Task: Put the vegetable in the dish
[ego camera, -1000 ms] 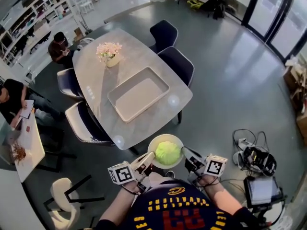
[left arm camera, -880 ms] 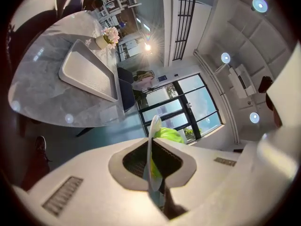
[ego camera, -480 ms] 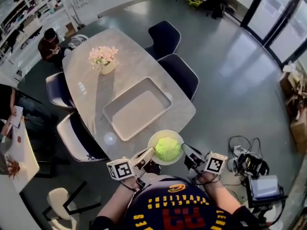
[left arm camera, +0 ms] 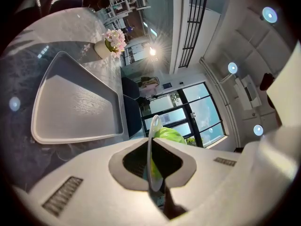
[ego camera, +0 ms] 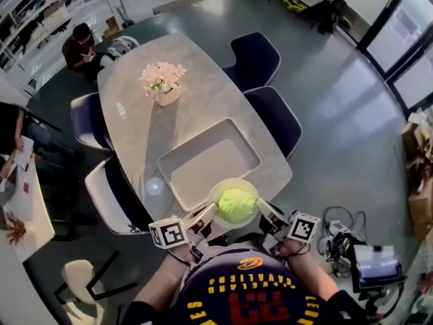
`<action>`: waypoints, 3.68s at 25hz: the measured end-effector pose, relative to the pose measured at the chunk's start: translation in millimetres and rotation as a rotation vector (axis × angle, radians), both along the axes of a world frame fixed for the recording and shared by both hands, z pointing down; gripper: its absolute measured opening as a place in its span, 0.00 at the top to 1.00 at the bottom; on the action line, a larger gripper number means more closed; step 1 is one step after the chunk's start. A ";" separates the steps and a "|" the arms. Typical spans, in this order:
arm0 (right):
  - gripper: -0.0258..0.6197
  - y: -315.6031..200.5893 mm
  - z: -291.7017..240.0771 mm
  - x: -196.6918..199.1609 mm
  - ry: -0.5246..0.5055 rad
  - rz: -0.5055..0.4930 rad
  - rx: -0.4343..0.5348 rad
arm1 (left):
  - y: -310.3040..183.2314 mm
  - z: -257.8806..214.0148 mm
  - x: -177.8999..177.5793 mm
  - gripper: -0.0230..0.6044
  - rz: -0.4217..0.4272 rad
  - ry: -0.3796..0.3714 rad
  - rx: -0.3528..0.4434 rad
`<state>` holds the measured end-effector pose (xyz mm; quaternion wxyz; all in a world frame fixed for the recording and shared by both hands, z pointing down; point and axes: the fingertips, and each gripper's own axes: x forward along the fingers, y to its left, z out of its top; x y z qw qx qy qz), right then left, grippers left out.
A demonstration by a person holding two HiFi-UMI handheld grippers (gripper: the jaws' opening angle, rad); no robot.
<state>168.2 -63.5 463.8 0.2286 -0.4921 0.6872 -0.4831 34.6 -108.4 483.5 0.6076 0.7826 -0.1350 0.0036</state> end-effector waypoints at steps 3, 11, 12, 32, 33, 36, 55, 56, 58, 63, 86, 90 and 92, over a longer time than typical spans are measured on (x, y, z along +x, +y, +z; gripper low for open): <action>0.93 -17.5 4.1 -1.2 -0.005 -0.035 -0.013 | -10.9 3.4 -3.1 0.93 -0.039 0.004 -0.023; 0.93 -64.8 15.4 -3.6 -0.026 -0.185 -0.029 | -37.8 13.4 -9.3 0.93 -0.179 -0.017 -0.045; 0.93 -71.4 16.6 -2.8 -0.027 -0.208 -0.032 | -41.2 15.6 -9.5 0.93 -0.203 -0.027 -0.051; 0.93 -170.1 67.8 5.8 -0.055 -0.525 -0.108 | -86.6 66.0 -0.4 0.93 -0.496 -0.143 -0.164; 0.93 -171.9 72.6 5.3 -0.063 -0.528 -0.117 | -89.2 68.8 -0.5 0.93 -0.490 -0.147 -0.158; 0.93 -177.4 83.2 0.6 -0.087 -0.544 -0.126 | -96.7 76.6 -1.8 0.93 -0.462 -0.154 -0.127; 0.93 -201.4 183.7 1.2 -0.030 -0.446 -0.421 | -137.7 170.6 -6.0 0.89 -0.309 -0.376 -0.200; 0.93 -203.8 186.3 1.1 -0.027 -0.445 -0.423 | -139.6 173.2 -5.8 0.89 -0.311 -0.381 -0.205; 0.93 -206.9 191.4 2.4 -0.009 -0.447 -0.433 | -142.4 177.3 -4.8 0.89 -0.304 -0.399 -0.211; 0.93 -210.0 200.5 1.2 0.038 -0.480 -0.429 | -142.8 186.5 -2.5 0.88 -0.254 -0.471 -0.214; 0.93 -211.1 220.1 2.7 0.223 -0.550 -0.473 | -140.3 200.5 -1.7 0.86 -0.213 -0.705 -0.214; 0.93 -212.6 221.1 3.1 0.226 -0.549 -0.468 | -141.0 200.8 -2.1 0.85 -0.208 -0.753 -0.206; 0.93 -213.7 220.0 3.1 0.229 -0.543 -0.460 | -141.0 201.1 -2.4 0.85 -0.199 -0.781 -0.197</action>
